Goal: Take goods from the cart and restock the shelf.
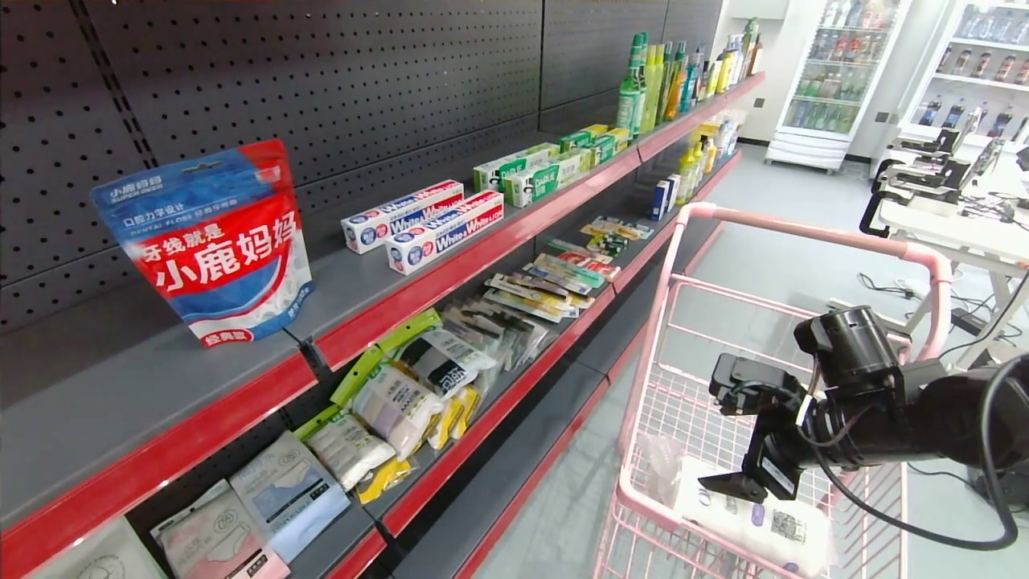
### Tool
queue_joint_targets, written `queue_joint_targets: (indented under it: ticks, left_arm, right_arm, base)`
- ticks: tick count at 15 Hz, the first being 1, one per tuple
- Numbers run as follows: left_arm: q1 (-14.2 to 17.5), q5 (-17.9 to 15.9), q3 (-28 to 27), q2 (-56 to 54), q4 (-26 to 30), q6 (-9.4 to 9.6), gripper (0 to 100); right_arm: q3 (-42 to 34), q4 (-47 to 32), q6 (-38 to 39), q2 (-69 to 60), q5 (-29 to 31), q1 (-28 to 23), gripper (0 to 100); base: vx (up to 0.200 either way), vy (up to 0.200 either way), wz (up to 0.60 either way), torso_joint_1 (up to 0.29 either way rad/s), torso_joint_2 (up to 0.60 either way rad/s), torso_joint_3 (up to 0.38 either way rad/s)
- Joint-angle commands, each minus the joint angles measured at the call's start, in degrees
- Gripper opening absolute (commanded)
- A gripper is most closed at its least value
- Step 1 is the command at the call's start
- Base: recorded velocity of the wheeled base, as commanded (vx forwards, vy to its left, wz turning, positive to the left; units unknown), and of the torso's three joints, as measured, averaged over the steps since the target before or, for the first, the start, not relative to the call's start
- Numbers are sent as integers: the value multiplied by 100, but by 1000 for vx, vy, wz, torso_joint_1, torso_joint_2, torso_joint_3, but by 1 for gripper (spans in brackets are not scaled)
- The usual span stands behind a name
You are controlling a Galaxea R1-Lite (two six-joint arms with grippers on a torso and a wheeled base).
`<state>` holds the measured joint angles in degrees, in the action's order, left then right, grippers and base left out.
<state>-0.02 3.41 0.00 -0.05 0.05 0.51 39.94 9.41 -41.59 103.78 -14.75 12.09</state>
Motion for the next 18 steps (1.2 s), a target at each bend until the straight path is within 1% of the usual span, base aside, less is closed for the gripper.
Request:
queue_joint_targets:
  ticks: [1,2,3,4,5,8,18]
  left_arm:
    - [2,1,0,5,4,2,100]
    - [2,1,0,5,-5,2,100]
    - [2,1,0,5,4,2,100]
    - [2,1,0,5,4,2,100]
    - [2,1,0,5,4,2,100]
    - [2,1,0,5,-5,2,100]
    - [2,1,0,5,4,2,100]
  right_arm:
    - [-47,-1,-7,37,16,39,100]
    - [-47,-1,-7,55,16,39,100]
    - [5,-273,2,108,60,74,100]
    - [93,-783,-15,81,113,188,100]
    - [102,-862,-7,108,122,223,100]
    - [137,-888,-7,415,341,223,100]
    - [410,-888,-15,995,420,144,100]
  base:
    - [0,0,0,0,0,0]
    - [0,0,0,0,0,0]
    - [0,0,0,0,0,0]
    - [0,0,0,0,0,0]
    - [0,0,0,0,0,0]
    - [0,0,0,0,0,0]
    - [0,0,0,0,0,0]
